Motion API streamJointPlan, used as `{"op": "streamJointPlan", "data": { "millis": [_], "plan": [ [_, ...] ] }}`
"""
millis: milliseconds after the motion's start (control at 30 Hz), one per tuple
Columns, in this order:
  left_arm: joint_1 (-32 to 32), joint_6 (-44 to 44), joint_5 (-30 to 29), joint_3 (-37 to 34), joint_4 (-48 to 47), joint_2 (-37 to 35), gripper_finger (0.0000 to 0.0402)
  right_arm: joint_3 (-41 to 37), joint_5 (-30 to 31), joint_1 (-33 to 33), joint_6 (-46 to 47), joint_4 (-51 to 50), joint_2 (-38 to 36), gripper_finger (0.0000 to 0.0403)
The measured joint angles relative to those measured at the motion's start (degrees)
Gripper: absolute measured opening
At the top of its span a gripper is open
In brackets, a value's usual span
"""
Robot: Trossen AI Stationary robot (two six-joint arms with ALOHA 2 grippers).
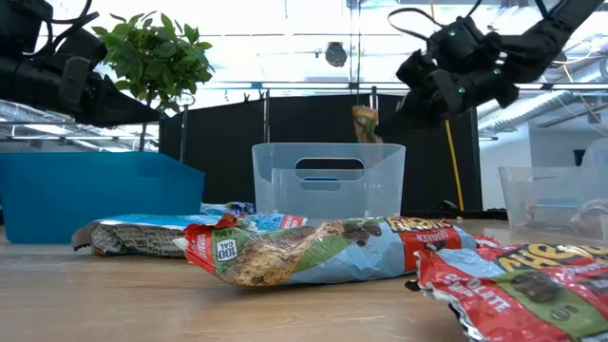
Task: Pick and place Granola Bars by type
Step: Put the yellow granola bar into the right transparent bin
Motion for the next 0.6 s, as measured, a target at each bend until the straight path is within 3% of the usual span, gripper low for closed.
{"op": "streamJointPlan", "data": {
  "millis": [133, 300, 600],
  "plan": [
    [0.0, 0.0, 0.0, 0.0, 0.0, 0.0, 0.0093, -3.0, -0.9, 0.0, 1.2, 6.8, -0.9, 0.0],
    [0.0, 0.0, 0.0, 0.0, 0.0, 0.0, 0.0093, -4.8, -0.8, 0.0, 1.3, 7.6, -5.0, 0.0],
    [0.0, 0.0, 0.0, 0.0, 0.0, 0.0, 0.0093, -12.2, 1.9, -1.5, 1.7, 5.1, -22.1, 0.0]
  ]
}}
